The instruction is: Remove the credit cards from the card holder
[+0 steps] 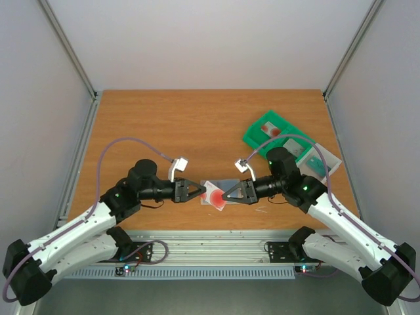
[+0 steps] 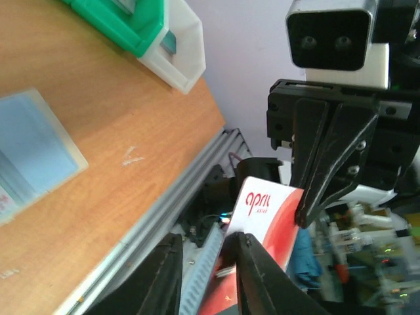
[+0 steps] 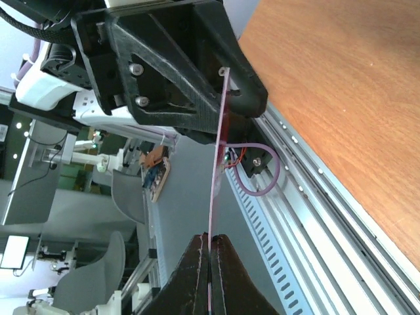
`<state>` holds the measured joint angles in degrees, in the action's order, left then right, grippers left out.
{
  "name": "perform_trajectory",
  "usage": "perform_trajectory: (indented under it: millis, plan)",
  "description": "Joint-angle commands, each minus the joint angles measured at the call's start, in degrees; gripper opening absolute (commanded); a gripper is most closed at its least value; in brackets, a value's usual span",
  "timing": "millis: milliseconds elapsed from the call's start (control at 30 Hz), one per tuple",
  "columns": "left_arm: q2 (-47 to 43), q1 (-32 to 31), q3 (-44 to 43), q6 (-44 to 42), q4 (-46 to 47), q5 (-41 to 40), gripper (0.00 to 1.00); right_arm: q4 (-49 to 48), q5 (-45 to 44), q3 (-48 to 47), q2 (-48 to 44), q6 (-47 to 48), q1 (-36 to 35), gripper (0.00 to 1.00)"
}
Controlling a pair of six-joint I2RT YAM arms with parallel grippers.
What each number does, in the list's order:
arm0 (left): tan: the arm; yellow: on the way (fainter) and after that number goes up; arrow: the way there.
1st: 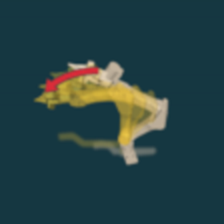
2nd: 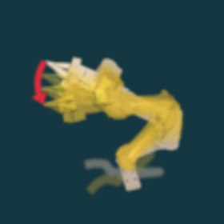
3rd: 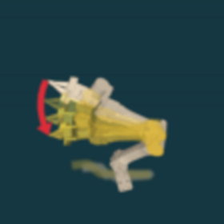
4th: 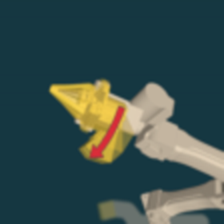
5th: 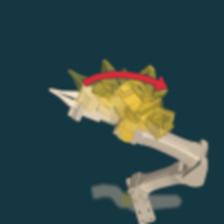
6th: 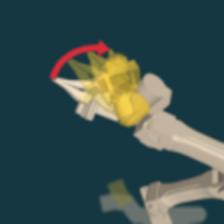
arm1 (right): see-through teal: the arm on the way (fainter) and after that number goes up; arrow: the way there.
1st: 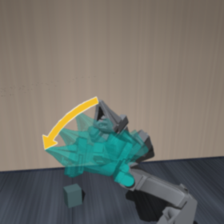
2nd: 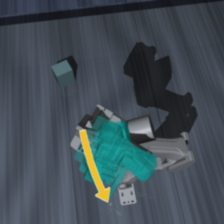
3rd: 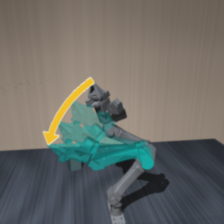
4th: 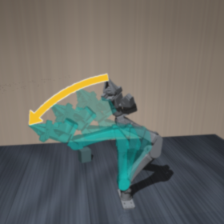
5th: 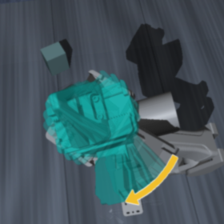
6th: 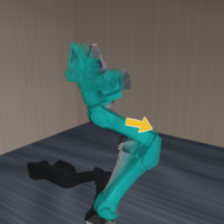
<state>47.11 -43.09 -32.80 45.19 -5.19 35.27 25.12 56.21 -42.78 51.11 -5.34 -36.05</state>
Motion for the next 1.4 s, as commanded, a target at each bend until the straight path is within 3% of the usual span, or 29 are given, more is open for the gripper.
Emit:
perform_trajectory:
  millis: [0, 67, 300, 533, 700, 900, 1200, 1367]
  plan:
    - [1.49, 0.26, -0.01, 0.79, 6.34, 4.25, 0.13, -0.13, 1.98, -0.68, 0.13, 0.3, -0.08, 0.02]
    - [1.79, 0.23, 0.48, 1.69, 8.81, 4.98, 0.02, 0.09, 1.77, -0.7, 0.11, 0.33, -0.16, 0.03]
    - [2.06, 0.21, 2.51, 4.12, 15.89, 5.04, 0.0, -0.33, -0.26, -0.46, -0.32, -1.05, -0.16, 0.11]
    - [1.58, 0.22, 4.57, 6.78, 20.34, -0.98, 0.0, -3.72, -6.87, 1.15, -1.27, -7.78, -0.1, 0.42]
    - [-0.31, 0.27, 6.41, 9.03, 23.86, -9.69, 0.0, -14.28, -10.2, 4.85, -2.03, -18.51, -0.11, 0.54]
    - [-0.38, 0.26, 7.87, 12.18, 28.46, -16.07, 0.0, -28.86, -11.67, 8.18, 0.24, -29.43, -0.1, 0.5]
    - [-0.18, 0.13, 9.75, 15.15, 33.16, -21.22, 0.0, -39.4, -10.83, 10.27, 4.31, -35.08, -0.07, 0.3]
    - [-0.19, 0.16, 11.17, 16.33, 35.01, -22.41, 0.0, -43.02, -11.83, 12.42, 4.66, -37.45, -0.09, 0.28]
